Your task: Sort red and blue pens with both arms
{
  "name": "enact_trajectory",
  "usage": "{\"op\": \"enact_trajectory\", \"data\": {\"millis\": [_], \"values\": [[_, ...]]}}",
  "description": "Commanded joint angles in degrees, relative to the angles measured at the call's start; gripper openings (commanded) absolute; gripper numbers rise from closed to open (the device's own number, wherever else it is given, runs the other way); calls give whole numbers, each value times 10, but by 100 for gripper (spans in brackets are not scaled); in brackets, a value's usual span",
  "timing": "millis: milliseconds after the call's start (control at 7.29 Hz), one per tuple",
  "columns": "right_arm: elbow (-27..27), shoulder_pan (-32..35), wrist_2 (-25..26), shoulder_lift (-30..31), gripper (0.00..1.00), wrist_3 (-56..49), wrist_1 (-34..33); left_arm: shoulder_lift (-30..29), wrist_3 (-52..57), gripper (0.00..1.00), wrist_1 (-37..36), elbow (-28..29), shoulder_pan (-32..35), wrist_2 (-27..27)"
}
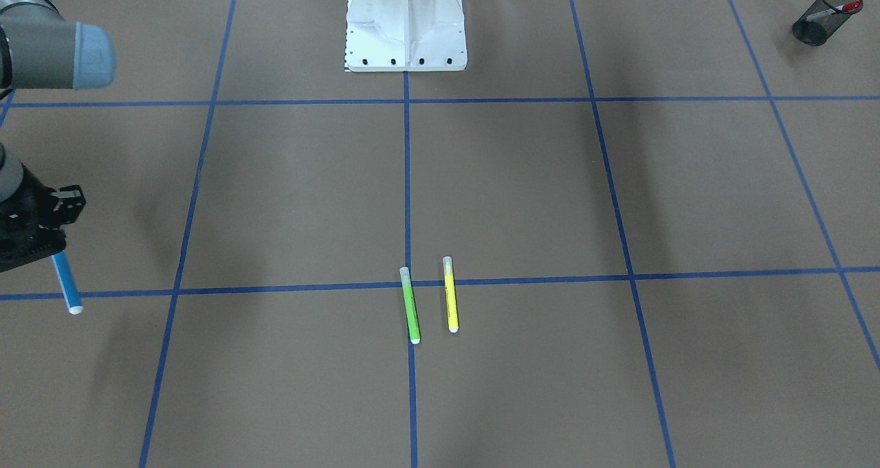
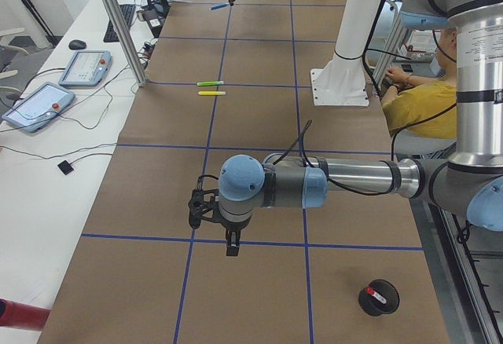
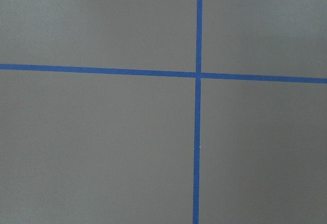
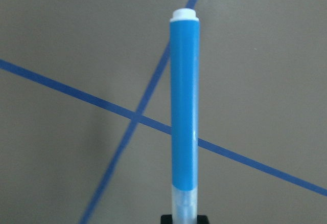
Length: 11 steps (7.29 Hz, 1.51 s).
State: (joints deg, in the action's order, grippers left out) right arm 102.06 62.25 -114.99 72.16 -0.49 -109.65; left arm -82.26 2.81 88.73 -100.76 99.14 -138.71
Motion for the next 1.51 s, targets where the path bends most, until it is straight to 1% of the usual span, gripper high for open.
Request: {"op": "enact_trajectory", "data": {"millis": [0, 137, 274, 412, 549, 686, 823, 960, 1098, 1235, 1372], "values": [[49, 40, 55, 116, 0, -113, 2, 0, 1, 100, 0, 0, 0, 0], [64, 98, 55, 158, 0, -223, 2, 0, 1, 100, 0, 0, 0, -1], [68, 159, 56, 201, 0, -363, 2, 0, 2, 100, 0, 0, 0, 0], [83, 204, 82, 240, 0, -458, 2, 1, 2, 100, 0, -1, 0, -1], [120, 208, 134, 293, 0, -514, 2, 1, 2, 100, 0, 0, 0, -1], [149, 208, 156, 340, 0, -548, 10, 5, 3, 100, 0, -1, 0, -1], [170, 210, 167, 385, 0, -597, 10, 8, 3, 100, 0, -2, 0, -2], [188, 209, 173, 423, 0, -615, 10, 17, 3, 100, 15, -1, 0, -9], [192, 209, 191, 456, 0, -652, 10, 25, 1, 100, 31, -1, 0, -9], [193, 210, 214, 470, 0, -710, 8, 26, 2, 100, 32, -1, 0, -9], [208, 209, 217, 493, 0, -725, 1, 30, 3, 100, 33, -1, 0, -9]]}}
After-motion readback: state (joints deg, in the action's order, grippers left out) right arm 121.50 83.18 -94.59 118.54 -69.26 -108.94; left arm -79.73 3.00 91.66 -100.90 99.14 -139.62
